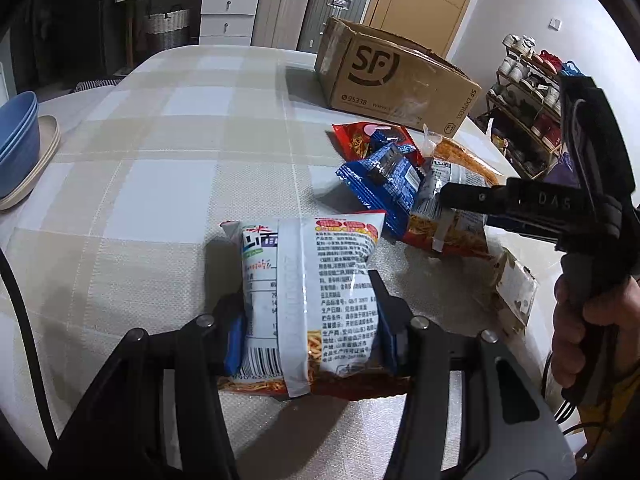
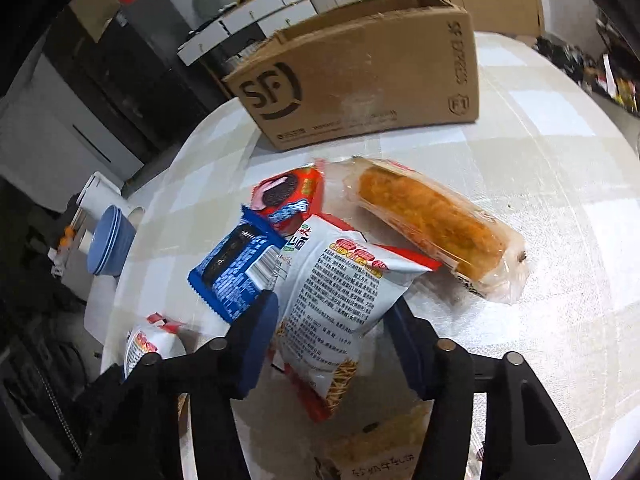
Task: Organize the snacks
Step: 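Grasp a white chip bag with the right tool while the left tool holds its bag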
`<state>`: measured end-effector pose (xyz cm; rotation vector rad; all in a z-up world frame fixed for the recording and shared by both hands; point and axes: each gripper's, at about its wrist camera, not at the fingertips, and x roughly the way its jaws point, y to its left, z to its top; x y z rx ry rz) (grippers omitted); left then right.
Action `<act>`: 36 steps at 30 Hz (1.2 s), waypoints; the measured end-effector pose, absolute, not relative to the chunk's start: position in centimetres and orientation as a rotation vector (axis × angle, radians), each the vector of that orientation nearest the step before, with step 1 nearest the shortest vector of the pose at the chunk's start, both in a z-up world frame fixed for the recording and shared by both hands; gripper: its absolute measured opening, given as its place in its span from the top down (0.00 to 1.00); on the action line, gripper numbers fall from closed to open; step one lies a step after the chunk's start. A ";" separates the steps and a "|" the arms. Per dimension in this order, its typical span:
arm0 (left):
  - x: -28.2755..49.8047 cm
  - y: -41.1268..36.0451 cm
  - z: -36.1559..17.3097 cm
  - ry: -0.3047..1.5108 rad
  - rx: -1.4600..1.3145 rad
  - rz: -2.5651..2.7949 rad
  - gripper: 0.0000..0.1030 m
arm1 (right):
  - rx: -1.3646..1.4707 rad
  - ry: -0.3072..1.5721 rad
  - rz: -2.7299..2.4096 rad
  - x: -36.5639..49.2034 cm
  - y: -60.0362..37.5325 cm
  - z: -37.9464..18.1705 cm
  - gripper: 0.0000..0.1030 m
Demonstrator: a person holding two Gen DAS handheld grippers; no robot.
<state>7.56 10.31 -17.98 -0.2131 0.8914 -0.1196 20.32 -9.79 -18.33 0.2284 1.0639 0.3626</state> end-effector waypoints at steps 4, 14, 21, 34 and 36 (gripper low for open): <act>7.6 10.3 -18.0 0.891 -0.214 -0.120 0.53 | 0.273 1.061 0.403 20.0 -10.3 -18.3 0.58; 7.5 10.2 -18.0 0.892 -0.202 -0.114 0.53 | 0.356 0.986 0.447 17.9 -12.2 -17.1 0.67; 7.5 9.6 -18.0 0.897 -0.167 -0.094 0.53 | 0.387 0.960 0.463 16.3 -14.2 -16.0 0.82; 7.6 9.3 -18.1 0.899 -0.143 -0.079 0.53 | 0.378 1.059 0.388 18.9 -12.8 -17.0 0.42; 7.6 9.3 -18.1 0.899 -0.144 -0.080 0.53 | 0.341 1.070 0.359 19.3 -11.9 -16.9 0.34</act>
